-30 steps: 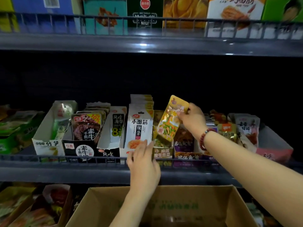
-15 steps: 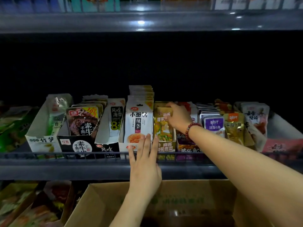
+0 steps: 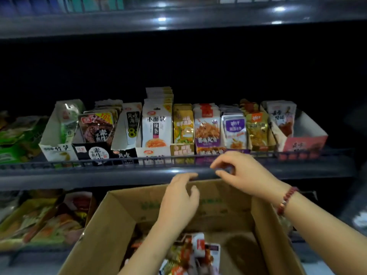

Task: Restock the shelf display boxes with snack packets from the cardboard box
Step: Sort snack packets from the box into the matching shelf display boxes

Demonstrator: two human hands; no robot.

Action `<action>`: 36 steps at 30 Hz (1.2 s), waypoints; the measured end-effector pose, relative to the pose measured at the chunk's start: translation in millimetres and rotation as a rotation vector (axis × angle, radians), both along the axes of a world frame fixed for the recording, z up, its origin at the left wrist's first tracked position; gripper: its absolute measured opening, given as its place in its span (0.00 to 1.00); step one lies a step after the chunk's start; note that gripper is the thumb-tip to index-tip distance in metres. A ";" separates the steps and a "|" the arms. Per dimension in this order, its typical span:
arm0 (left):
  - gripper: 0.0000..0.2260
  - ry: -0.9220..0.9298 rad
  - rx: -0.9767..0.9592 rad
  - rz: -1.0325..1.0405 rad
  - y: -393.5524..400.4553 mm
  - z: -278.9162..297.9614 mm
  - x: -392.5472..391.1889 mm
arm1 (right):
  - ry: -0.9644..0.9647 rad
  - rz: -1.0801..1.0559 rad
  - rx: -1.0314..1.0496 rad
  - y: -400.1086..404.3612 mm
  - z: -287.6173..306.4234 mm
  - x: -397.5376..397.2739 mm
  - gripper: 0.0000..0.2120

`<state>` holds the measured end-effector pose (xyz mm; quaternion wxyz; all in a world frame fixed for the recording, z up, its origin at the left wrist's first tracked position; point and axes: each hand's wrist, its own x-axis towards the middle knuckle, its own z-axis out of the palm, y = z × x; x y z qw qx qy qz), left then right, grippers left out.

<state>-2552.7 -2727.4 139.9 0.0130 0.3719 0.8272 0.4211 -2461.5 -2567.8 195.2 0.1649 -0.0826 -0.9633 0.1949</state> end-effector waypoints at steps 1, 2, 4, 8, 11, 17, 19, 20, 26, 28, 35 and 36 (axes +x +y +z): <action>0.14 -0.062 -0.022 -0.022 -1.8 -5.9 7.9 | -0.040 0.016 0.010 -0.5 -6.0 17.7 0.08; 0.13 -0.127 -0.048 -0.048 -3.2 -12.5 15.1 | -0.077 0.024 0.029 0.5 -13.9 33.9 0.08; 0.10 -0.249 -0.097 -0.092 -4.0 -26.7 26.2 | -0.126 0.025 0.048 3.5 -29.5 62.6 0.07; 0.10 -0.450 -0.264 -0.128 -0.4 -51.0 37.8 | -0.018 0.057 -0.013 8.1 -56.5 100.0 0.06; 0.11 -0.557 -0.408 -0.155 1.5 -71.7 37.2 | 0.030 0.098 -0.095 4.0 -68.1 109.0 0.11; 0.08 -0.565 -0.638 -0.301 1.6 -125.2 35.7 | 0.086 0.210 -0.111 0.4 -79.5 116.5 0.13; 0.10 -0.554 -0.681 -0.333 1.7 -138.4 36.1 | 0.127 0.244 -0.134 0.2 -86.0 120.2 0.13; 0.10 -0.553 -0.690 -0.347 2.0 -143.2 36.5 | 0.151 0.249 -0.148 1.8 -89.3 121.4 0.13; 0.10 -0.552 -0.783 -0.416 19.8 -152.4 41.9 | 0.261 0.206 -0.260 26.5 -111.1 126.7 0.18; 0.11 -0.540 -0.786 -0.436 28.4 -153.1 45.7 | 0.271 0.198 -0.274 34.9 -116.2 129.5 0.18; 0.12 -0.556 -0.769 -0.524 49.0 -159.5 68.1 | 0.258 0.196 -0.244 58.7 -128.5 138.5 0.18; 0.12 -0.562 -0.777 -0.534 50.5 -159.9 70.7 | 0.257 0.197 -0.244 61.4 -128.8 140.4 0.18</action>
